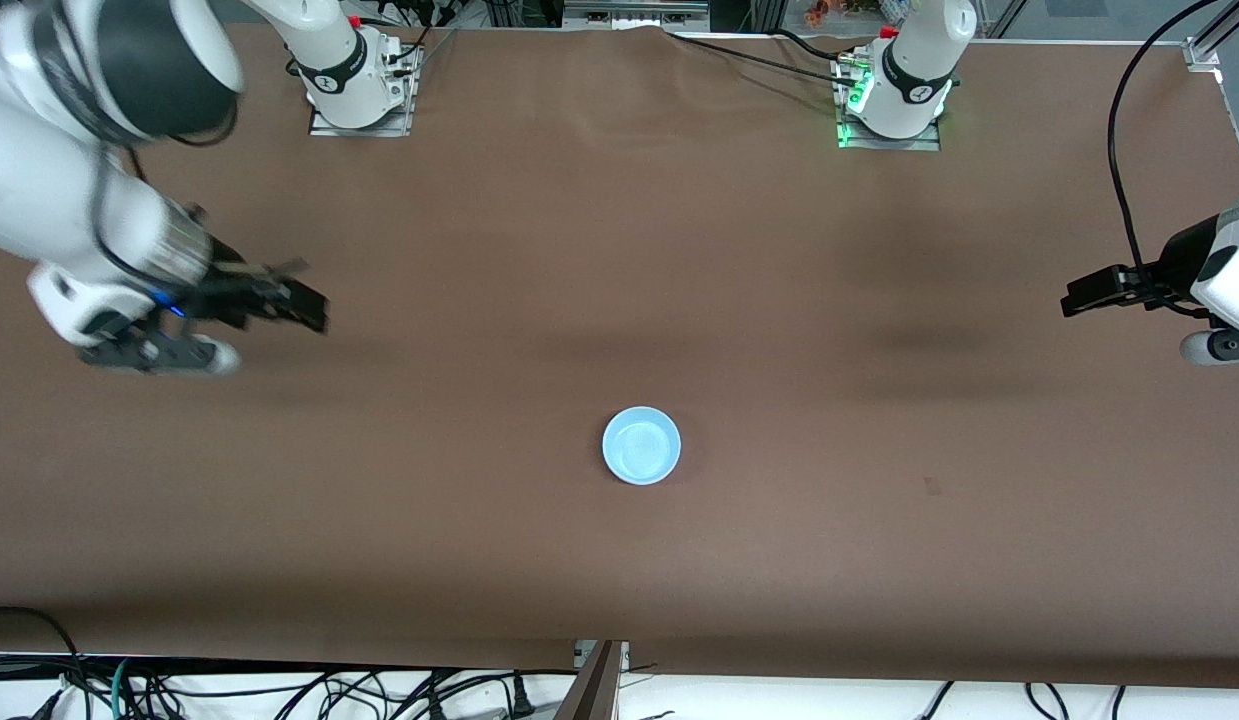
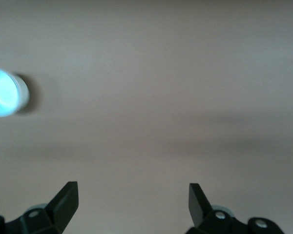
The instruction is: Stack pink and blue bowls on white bowl
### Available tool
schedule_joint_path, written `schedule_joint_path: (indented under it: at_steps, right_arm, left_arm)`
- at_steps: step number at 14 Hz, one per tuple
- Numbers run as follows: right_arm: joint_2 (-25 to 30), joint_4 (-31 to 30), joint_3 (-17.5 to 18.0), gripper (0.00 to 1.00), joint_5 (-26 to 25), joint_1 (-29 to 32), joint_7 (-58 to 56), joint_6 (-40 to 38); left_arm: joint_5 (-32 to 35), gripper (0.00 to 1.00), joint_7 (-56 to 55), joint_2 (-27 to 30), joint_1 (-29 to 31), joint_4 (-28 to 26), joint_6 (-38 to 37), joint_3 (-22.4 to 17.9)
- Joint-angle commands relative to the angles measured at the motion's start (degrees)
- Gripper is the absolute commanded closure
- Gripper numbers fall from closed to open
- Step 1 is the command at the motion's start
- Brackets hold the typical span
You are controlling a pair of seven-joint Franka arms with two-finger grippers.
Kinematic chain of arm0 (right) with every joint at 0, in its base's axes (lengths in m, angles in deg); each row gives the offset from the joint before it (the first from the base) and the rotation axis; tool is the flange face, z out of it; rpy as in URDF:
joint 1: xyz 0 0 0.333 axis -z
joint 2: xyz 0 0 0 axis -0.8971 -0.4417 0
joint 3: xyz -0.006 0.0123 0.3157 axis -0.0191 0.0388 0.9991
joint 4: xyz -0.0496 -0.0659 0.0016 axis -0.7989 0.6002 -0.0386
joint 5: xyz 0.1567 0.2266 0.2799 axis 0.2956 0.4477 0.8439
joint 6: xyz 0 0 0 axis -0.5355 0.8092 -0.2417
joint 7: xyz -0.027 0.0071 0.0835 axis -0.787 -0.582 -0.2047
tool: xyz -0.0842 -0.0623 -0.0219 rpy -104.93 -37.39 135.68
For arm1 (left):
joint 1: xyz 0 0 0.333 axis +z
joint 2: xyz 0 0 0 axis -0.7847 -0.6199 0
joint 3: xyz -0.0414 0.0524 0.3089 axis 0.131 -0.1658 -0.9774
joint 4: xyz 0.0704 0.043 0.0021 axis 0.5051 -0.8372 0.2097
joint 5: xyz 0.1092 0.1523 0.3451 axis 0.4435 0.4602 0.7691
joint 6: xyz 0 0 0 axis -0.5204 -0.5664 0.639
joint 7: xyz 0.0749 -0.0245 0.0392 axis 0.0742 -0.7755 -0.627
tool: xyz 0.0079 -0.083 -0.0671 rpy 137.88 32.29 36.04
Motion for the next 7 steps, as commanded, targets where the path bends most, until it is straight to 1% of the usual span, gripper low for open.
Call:
schedule_joint_path:
  at_steps: [1,4,7]
  right_arm:
    - [4.15,-4.43,-1.57,0.00,0.32,0.62,-4.12,-0.43]
    - [3.11,-2.51,-1.66,0.00,-2.31,0.62,-5.53,-0.69]
    - [2.75,-1.10,-1.66,0.00,-2.31,0.88,-5.97,-0.52]
  left_arm:
    - [1.46,0.00,1.04,-0.81,-0.44,1.81,-0.55,-0.04]
    - [1.37,0.00,0.95,-0.81,-0.53,1.81,-0.55,-0.04]
    - [1.28,0.00,0.95,-0.81,-0.53,1.89,-0.64,-0.04]
